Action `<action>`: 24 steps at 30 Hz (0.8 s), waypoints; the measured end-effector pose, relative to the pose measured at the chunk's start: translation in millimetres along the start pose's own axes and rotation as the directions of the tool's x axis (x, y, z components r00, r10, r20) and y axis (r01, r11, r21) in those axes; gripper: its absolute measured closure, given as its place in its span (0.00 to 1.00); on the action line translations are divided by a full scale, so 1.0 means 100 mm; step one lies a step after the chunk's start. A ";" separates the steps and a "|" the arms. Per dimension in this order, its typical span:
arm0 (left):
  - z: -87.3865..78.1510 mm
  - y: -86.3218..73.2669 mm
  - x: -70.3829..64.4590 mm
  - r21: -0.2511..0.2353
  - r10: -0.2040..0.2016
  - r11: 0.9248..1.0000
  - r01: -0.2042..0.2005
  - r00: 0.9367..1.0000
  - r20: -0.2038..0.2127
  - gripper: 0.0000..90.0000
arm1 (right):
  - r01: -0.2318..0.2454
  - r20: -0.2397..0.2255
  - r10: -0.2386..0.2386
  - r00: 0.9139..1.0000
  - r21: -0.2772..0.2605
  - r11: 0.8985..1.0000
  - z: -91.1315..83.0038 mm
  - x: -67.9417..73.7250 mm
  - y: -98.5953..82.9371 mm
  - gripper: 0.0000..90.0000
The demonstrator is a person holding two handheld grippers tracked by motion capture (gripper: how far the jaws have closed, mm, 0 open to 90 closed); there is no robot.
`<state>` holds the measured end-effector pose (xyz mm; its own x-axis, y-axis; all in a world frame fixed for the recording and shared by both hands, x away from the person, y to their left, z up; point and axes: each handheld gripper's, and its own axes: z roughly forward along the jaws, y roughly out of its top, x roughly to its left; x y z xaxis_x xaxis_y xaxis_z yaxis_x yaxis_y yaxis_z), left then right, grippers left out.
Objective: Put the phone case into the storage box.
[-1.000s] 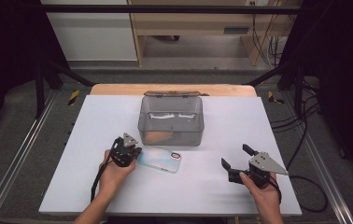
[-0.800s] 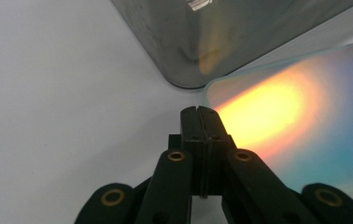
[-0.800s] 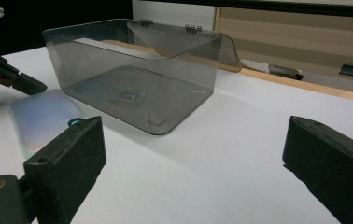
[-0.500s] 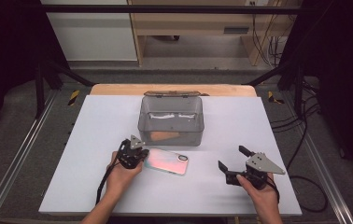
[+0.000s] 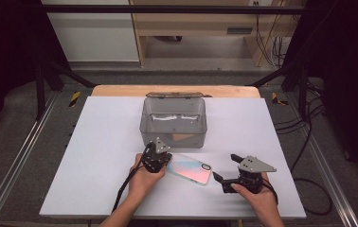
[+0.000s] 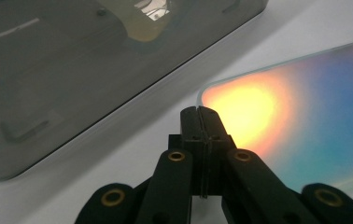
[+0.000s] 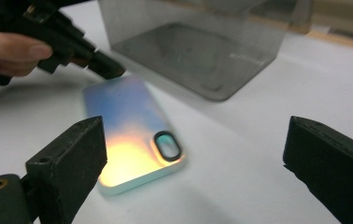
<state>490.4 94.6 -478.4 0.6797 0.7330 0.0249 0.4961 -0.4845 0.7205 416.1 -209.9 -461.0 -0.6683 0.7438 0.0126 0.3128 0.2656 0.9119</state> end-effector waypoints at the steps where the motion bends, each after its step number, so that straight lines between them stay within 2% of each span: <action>1: 0.01 0.01 -0.02 0.001 0.003 1.000 -0.003 1.000 0.005 1.00 | 0.012 -0.011 -0.011 1.000 0.024 1.000 0.03 0.03 0.00 0.07; 5: 0.07 0.07 -0.15 0.002 0.028 1.000 -0.028 1.000 -0.004 1.00 | 0.006 -0.035 -0.005 0.999 0.030 1.000 0.06 0.04 0.00 0.06; 7: 0.10 0.10 -0.23 -0.001 0.040 0.999 -0.040 0.999 -0.001 1.00 | 0.002 -0.040 0.001 0.999 0.058 0.998 0.08 0.03 -0.04 0.06; 10: 0.12 0.11 -0.26 -0.007 0.029 1.000 -0.029 0.999 0.025 1.00 | 0.004 -0.042 -0.001 0.999 0.074 0.997 0.09 0.05 -0.06 0.06; 12: 0.08 0.10 -0.29 -0.044 0.025 0.999 -0.024 1.000 0.015 1.00 | 0.008 -0.064 -0.002 0.998 0.084 0.996 0.11 0.09 -0.05 0.06; 13: 0.08 0.10 -0.29 -0.044 0.025 0.999 -0.024 1.000 0.015 1.00 | 0.008 -0.064 -0.002 0.998 0.084 0.996 0.11 0.09 -0.05 0.06; 14: 0.01 0.10 -0.29 -0.073 0.019 0.997 -0.018 1.000 0.011 1.00 | 0.015 -0.065 -0.009 0.998 0.092 0.996 0.13 0.11 -0.05 0.06; 15: -0.13 0.09 -0.27 -0.114 0.026 0.993 -0.026 1.000 -0.006 1.00 | 0.025 -0.077 -0.018 0.997 0.101 0.995 0.16 0.13 -0.05 0.06; 16: -0.13 0.09 -0.27 -0.114 0.026 0.993 -0.026 1.000 -0.006 1.00 | 0.025 -0.077 -0.018 0.997 0.101 0.995 0.16 0.13 -0.05 0.06; 17: -0.25 0.09 -0.24 -0.145 0.030 0.989 -0.032 0.999 -0.021 1.00 | 0.031 -0.078 -0.022 0.997 0.111 0.993 0.16 0.13 -0.05 0.06; 18: -0.43 0.07 -0.18 -0.189 0.024 0.982 -0.031 0.999 -0.039 1.00 | 0.052 -0.081 -0.041 0.996 0.136 0.989 0.20 0.14 -0.07 0.06; 19: -0.43 0.07 -0.18 -0.189 0.024 0.982 -0.031 0.999 -0.039 1.00 | 0.052 -0.081 -0.041 0.996 0.136 0.989 0.20 0.14 -0.07 0.06; 20: -0.64 0.02 -0.09 -0.229 0.015 0.973 -0.028 0.998 -0.059 1.00 | 0.056 -0.084 -0.044 0.996 0.152 0.987 0.23 0.14 -0.08 0.06; 21: -0.64 0.02 -0.09 -0.229 0.015 0.973 -0.028 0.998 -0.059 1.00 | 0.056 -0.084 -0.044 0.996 0.152 0.987 0.23 0.14 -0.08 0.06; 22: -0.77 -0.03 -0.02 -0.244 0.014 0.969 -0.033 0.997 -0.076 1.00 | 0.058 -0.086 -0.044 0.995 0.160 0.985 0.25 0.14 -0.08 0.06; 24: -0.91 -0.12 0.07 -0.263 0.000 0.964 -0.025 0.996 -0.094 1.00 | 0.059 -0.094 -0.042 0.995 0.183 0.981 0.28 0.14 -0.10 0.07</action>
<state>440.1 149.1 -423.5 0.6261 0.7745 0.0900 0.3193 -0.3600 0.8766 422.6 -184.8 -481.1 -0.7416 0.6707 0.0130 0.3912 0.4167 0.8206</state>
